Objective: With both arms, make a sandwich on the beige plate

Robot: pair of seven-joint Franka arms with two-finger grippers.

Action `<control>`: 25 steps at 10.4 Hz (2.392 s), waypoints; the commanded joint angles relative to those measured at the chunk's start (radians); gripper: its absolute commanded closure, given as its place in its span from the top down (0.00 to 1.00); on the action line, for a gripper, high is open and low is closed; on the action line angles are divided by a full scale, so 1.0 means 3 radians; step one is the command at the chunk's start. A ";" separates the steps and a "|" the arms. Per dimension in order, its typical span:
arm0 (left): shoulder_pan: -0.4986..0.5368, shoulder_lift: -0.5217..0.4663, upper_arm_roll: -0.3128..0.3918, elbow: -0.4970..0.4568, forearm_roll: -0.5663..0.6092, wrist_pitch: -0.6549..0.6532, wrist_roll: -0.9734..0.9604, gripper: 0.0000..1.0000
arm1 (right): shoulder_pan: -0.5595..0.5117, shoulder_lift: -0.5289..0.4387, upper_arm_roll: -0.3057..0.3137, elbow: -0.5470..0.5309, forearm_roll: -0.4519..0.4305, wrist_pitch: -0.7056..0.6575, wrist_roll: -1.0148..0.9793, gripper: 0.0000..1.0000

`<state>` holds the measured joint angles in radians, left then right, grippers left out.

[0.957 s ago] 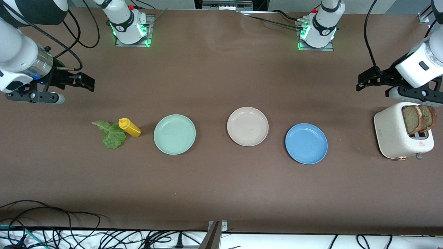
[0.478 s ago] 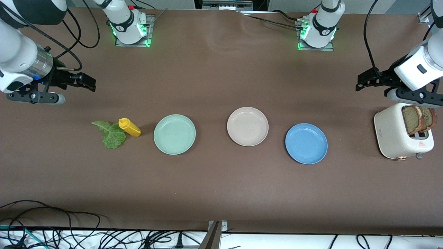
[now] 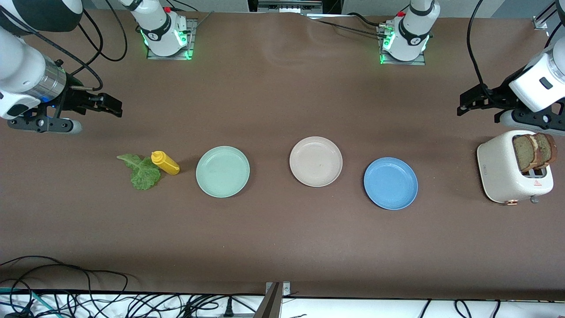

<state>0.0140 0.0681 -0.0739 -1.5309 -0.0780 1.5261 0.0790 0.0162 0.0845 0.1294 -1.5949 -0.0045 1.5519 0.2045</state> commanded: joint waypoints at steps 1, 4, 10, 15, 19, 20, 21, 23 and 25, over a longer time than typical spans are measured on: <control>-0.0001 0.0013 0.0006 0.0036 -0.0098 -0.0040 0.0018 1.00 | -0.0018 -0.0011 -0.0002 -0.0012 0.0066 0.0032 -0.0012 1.00; 0.0020 0.0008 0.0011 0.0041 -0.0093 -0.0035 0.0038 1.00 | -0.0018 0.0010 -0.0007 -0.0017 0.0066 0.0058 -0.0012 1.00; -0.0006 -0.0017 -0.0020 0.0046 0.0075 -0.0045 0.0023 1.00 | -0.0018 0.0010 -0.0012 -0.0098 0.0071 0.0089 -0.0012 1.00; -0.0011 -0.0017 -0.0056 0.0046 0.0122 -0.0045 0.0013 1.00 | -0.0018 0.0015 -0.0027 -0.0104 0.0071 0.0145 -0.0032 1.00; -0.0011 -0.0007 -0.0045 0.0046 0.0117 -0.0035 0.0013 1.00 | -0.0018 -0.0005 -0.0032 -0.0093 0.0235 0.0124 -0.0032 1.00; -0.0006 -0.0017 -0.0045 0.0046 0.0117 -0.0035 0.0018 1.00 | -0.0018 -0.0010 -0.0037 -0.0093 0.0235 0.0114 -0.0048 1.00; -0.0006 -0.0012 -0.0045 0.0046 0.0107 -0.0035 0.0013 1.00 | -0.0018 -0.0011 -0.0043 -0.0093 0.0235 0.0114 -0.0043 1.00; -0.0006 -0.0012 -0.0045 0.0046 0.0117 -0.0030 0.0013 1.00 | -0.0018 -0.0011 -0.0053 -0.0093 0.0235 0.0114 -0.0048 1.00; -0.0006 -0.0012 -0.0045 0.0051 0.0112 -0.0030 0.0013 1.00 | -0.0018 -0.0011 -0.0048 -0.0088 0.0235 0.0124 -0.0043 1.00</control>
<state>0.0137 0.0695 -0.0877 -1.5296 -0.0703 1.5260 0.0790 0.0153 0.0972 0.1174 -1.6133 0.0444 1.5879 0.2024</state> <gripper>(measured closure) 0.000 0.000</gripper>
